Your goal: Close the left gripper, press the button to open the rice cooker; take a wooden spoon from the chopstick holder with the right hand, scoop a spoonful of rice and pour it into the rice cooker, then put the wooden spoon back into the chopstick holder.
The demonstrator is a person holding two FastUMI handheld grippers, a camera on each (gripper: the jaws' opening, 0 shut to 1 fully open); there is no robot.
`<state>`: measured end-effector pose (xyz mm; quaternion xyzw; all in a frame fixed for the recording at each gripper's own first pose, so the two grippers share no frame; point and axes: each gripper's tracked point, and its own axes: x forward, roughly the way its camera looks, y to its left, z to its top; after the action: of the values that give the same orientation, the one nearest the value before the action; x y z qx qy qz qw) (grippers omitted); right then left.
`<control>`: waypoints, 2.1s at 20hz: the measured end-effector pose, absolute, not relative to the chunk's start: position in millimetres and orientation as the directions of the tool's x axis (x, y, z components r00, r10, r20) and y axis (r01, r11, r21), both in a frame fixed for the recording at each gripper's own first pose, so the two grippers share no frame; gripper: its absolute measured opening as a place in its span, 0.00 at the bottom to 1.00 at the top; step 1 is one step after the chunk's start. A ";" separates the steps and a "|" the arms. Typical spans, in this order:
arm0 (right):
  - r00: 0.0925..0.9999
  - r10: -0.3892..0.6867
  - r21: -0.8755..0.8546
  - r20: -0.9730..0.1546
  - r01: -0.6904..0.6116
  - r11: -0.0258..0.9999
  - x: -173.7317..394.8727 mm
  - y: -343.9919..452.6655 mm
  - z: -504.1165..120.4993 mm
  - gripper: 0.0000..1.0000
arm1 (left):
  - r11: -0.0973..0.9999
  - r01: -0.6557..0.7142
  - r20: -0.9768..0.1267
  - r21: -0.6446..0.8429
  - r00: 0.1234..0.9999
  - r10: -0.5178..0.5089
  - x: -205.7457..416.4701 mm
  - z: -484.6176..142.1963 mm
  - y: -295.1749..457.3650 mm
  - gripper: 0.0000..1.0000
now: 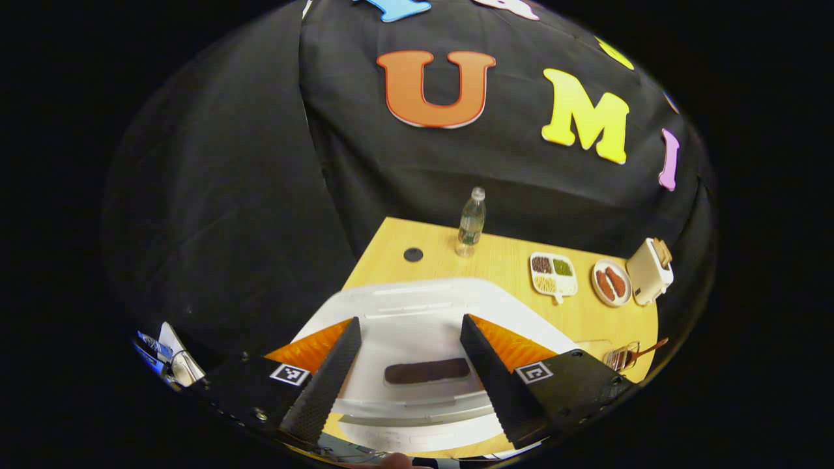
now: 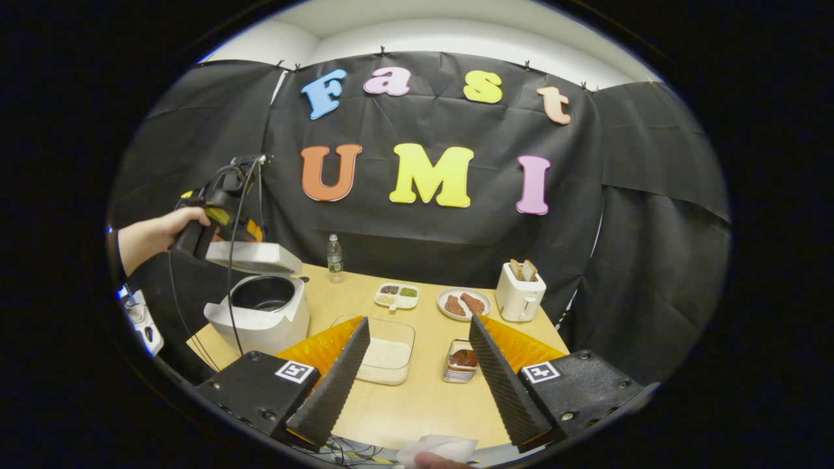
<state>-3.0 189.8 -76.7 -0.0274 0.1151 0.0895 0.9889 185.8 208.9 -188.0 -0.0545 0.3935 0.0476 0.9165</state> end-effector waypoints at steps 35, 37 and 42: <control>0.926 0.224 0.048 -0.302 -0.220 0.974 11.4 211.0 -96.0 1.00 | 0.991 -0.075 -0.834 -0.108 0.549 -0.049 121.4 -262.3 188.3 0.99; 0.935 0.209 0.035 -0.286 -0.208 0.978 12.1 205.7 -92.3 1.00 | 0.995 -0.081 -0.795 -0.063 0.606 -0.001 129.6 -258.3 194.6 0.96; 0.957 0.154 0.028 -0.246 -0.152 0.988 16.6 190.4 -86.2 1.00 | 0.996 -0.078 -0.558 -0.037 0.829 0.044 154.1 -195.4 196.4 0.95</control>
<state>16.6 190.4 -86.2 0.0042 0.1245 0.0774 0.9892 154.1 196.4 -195.4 -0.0290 0.2907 0.0317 0.9558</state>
